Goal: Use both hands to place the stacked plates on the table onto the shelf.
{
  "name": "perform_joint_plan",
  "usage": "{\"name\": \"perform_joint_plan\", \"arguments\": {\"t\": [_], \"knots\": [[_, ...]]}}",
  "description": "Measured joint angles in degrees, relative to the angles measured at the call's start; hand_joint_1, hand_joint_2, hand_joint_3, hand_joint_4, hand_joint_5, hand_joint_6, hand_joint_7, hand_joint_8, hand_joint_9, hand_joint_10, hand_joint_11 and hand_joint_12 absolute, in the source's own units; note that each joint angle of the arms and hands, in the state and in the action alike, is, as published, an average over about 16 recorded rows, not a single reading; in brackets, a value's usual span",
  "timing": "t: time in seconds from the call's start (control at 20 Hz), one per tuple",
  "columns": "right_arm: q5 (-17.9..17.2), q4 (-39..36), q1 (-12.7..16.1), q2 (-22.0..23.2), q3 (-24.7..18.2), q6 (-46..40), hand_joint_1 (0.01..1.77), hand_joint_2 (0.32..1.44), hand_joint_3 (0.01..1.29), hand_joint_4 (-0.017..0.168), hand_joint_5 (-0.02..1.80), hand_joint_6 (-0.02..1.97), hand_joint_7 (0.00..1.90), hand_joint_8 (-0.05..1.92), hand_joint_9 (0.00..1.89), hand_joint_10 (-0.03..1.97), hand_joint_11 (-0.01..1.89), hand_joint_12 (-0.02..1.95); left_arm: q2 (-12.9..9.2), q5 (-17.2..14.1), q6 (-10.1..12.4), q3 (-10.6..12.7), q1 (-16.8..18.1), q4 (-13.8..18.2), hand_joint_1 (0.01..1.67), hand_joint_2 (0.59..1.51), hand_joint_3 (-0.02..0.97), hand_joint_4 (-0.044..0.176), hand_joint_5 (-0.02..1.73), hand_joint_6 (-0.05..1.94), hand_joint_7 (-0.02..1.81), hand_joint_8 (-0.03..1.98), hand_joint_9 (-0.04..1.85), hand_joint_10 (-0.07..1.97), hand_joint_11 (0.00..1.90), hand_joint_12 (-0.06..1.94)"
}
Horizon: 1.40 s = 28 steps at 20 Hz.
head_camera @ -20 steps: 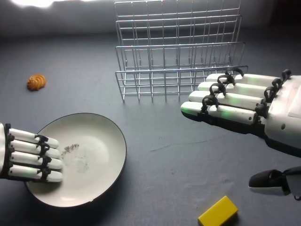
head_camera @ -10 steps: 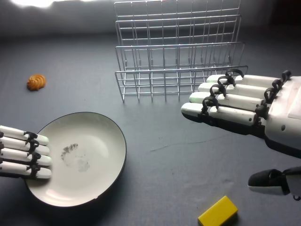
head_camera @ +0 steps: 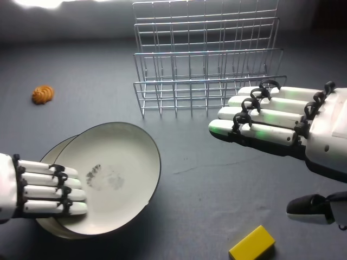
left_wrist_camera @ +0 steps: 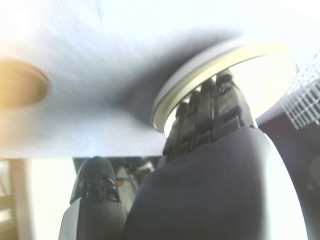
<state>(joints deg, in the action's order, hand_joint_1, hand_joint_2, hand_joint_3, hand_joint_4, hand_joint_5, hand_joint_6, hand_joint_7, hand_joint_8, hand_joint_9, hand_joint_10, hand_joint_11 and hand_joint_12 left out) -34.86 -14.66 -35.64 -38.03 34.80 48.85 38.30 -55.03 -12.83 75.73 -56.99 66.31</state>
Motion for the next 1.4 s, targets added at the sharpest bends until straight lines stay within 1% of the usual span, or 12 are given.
{"name": "perform_joint_plan", "arguments": {"t": [0.15, 0.3, 0.45, 0.6, 0.8, 1.0, 1.2, 1.4], "knots": [[0.0, 0.0, 0.0, -1.5, 0.6, 2.4, 1.03, 1.05, 0.02, 0.002, 0.02, 0.02, 0.02, 0.01, 0.02, 0.01, 0.02, 0.02, -0.2, 1.7, 0.0, -2.8, -0.4, -2.1, 0.02, 1.166, 0.015, -0.004, 0.00, -0.02, 0.00, -0.02, 0.01, 0.01, 0.01, 0.01], [-0.1, 0.0, 0.2, -3.9, 1.8, 5.4, 1.04, 1.05, 0.02, 0.003, 0.02, 0.02, 0.02, 0.01, 0.02, 0.01, 0.02, 0.02, -0.2, 3.4, 0.1, -5.3, -0.4, -4.1, 0.02, 1.167, 0.015, -0.005, 0.00, -0.02, 0.00, -0.02, 0.01, 0.00, 0.01, 0.01], [-0.4, 0.2, 0.6, -7.2, 3.5, 8.8, 1.06, 1.04, 0.02, 0.004, 0.02, 0.02, 0.02, 0.01, 0.02, 0.01, 0.02, 0.04, -0.3, 4.9, 0.1, -7.4, -0.3, -5.9, 0.02, 1.166, 0.015, -0.006, 0.00, -0.02, 0.00, -0.02, 0.01, 0.00, 0.01, 0.01], [-0.8, 0.5, 1.1, -11.3, 5.9, 12.0, 1.08, 1.04, 0.02, 0.004, 0.02, 0.02, 0.02, 0.01, 0.02, 0.00, 0.02, 0.09, -0.3, 6.1, 0.1, -9.0, 0.0, -7.2, 0.02, 1.166, 0.015, -0.007, 0.00, -0.02, 0.00, -0.02, 0.01, 0.00, 0.01, 0.01], [-1.0, 0.7, 1.9, -16.9, 9.6, 15.2, 1.12, 1.03, 0.02, 0.005, 0.02, 0.02, 0.02, 0.01, 0.02, 0.00, 0.02, 0.17, -0.3, 7.2, 0.2, -10.1, 0.3, -8.2, 0.02, 1.168, 0.015, -0.009, 0.00, -0.02, 0.00, -0.02, 0.01, 0.00, 0.01, 0.01], [-0.8, 0.4, 2.6, -21.9, 13.2, 17.2, 1.14, 1.02, 0.02, 0.003, 0.02, 0.02, 0.02, 0.01, 0.02, 0.01, 0.02, 0.28, -0.3, 7.6, 0.2, -10.5, 0.5, -8.5, 0.02, 1.170, 0.015, -0.009, 0.00, -0.03, -0.01, -0.02, 0.01, -0.01, 0.01, 0.02], [-0.1, -0.4, 3.1, -26.0, 16.5, 18.3, 1.15, 1.01, 0.02, 0.002, 0.02, 0.02, 0.02, 0.01, 0.02, 0.01, 0.02, 0.38, -0.3, 7.7, 0.2, -10.7, 0.3, -8.9, 0.02, 1.171, 0.015, -0.009, 0.00, -0.03, -0.01, -0.02, 0.00, -0.02, 0.01, 0.02], [0.6, -1.4, 3.5, -29.4, 19.2, 19.5, 1.15, 1.00, 0.02, 0.002, 0.02, 0.02, 0.02, 0.01, 0.02, 0.01, 0.01, 0.41, -0.3, 7.7, 0.2, -10.8, 0.0, -9.5, 0.02, 1.169, 0.015, -0.009, 0.00, -0.02, -0.01, -0.02, 0.00, -0.02, 0.01, 0.02]]}}
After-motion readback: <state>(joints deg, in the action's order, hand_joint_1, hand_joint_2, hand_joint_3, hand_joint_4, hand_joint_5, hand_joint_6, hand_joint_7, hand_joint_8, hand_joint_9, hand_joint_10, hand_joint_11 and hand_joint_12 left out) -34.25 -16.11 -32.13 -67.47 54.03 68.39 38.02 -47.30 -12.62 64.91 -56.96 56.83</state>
